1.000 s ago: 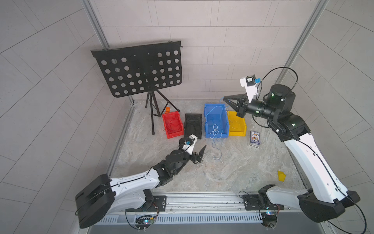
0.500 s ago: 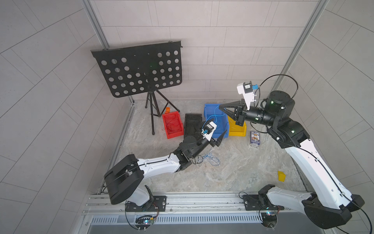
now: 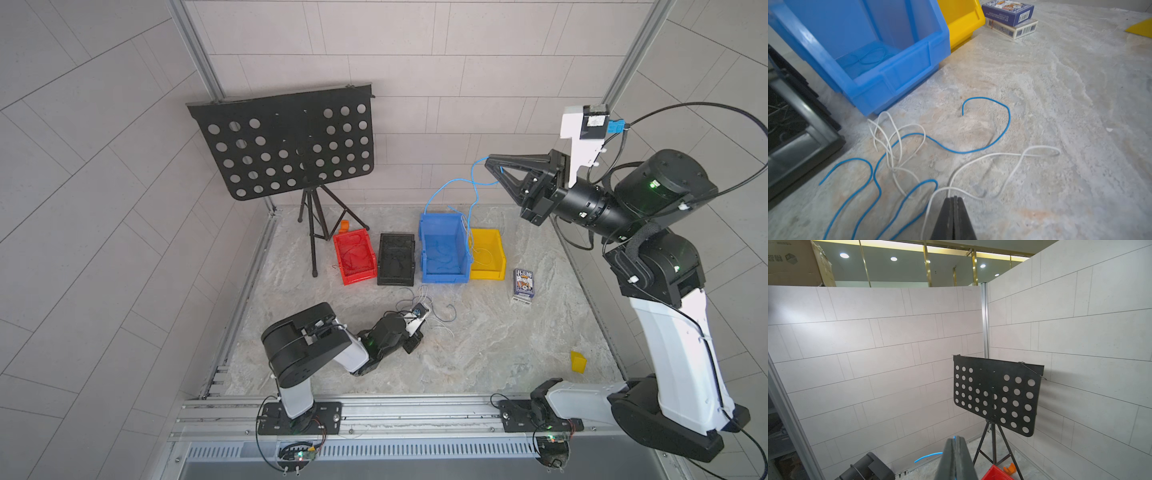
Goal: Untangle and sort cables by color
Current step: Untie the cable, then place the cable in the bin.
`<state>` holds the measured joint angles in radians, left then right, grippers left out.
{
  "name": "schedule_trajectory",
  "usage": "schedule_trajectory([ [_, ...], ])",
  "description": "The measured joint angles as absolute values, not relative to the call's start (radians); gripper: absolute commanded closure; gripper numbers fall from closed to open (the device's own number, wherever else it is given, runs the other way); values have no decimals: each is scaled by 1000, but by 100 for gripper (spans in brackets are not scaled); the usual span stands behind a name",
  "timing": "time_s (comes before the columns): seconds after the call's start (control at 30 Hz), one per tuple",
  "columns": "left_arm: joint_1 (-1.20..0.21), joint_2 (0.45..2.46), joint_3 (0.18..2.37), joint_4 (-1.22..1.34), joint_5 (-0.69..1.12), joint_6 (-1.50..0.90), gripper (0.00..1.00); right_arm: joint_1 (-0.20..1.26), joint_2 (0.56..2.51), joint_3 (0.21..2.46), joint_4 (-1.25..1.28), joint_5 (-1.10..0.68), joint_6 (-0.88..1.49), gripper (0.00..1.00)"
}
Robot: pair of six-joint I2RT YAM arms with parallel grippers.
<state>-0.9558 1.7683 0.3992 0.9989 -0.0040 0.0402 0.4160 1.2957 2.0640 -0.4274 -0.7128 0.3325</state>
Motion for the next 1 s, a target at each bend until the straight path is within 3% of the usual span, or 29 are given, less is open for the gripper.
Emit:
schedule_trajectory([
  [0.1,-956,1742,391,990,-4,25,100,401,1309,2029,-450,-678,307,100],
  [0.3,-956,1635,350,977,-14,-1,100,340,1384,1909,-489,-557,218,100],
  [0.63,-956,1482,315,867,-54,-2,100,298,1666,1838,-483,-452,138,100],
  [0.83,-956,1430,313,806,-62,7,100,282,1702,1790,-464,-407,126,100],
  [1.0,-956,1364,310,745,-73,9,82,273,1785,1731,-447,-361,111,99],
])
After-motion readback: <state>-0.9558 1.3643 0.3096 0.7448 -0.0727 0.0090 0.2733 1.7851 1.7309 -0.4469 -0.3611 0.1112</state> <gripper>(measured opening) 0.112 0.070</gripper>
